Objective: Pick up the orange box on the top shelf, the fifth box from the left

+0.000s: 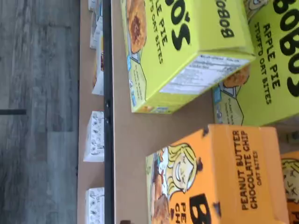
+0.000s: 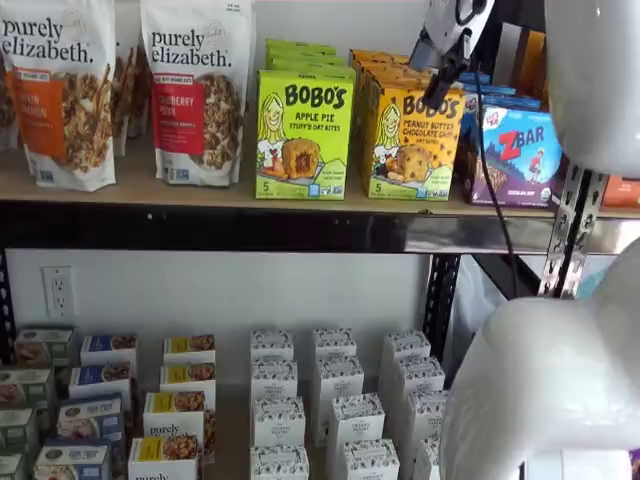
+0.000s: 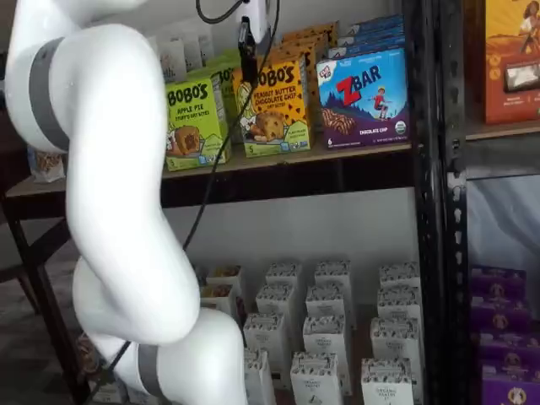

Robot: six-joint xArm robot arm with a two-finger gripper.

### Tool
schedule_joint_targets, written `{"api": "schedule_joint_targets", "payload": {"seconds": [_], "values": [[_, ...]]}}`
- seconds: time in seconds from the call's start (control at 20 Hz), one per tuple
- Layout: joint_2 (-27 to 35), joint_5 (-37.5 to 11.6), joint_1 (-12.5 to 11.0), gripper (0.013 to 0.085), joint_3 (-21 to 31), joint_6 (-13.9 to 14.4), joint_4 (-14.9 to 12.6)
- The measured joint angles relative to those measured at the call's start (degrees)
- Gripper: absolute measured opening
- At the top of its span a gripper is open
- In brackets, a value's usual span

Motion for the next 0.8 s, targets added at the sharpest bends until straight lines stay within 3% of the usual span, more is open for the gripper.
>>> {"api": "schedule_joint_targets", "payload": {"seconds": [0.35,0.8], "values": [[1.3,-1.8,-1.0,0.0850,0.0,-1.4,-0.3],[3.2,-2.0,-0.7,0.0850,-1.4,-1.9,-3.1]]}}
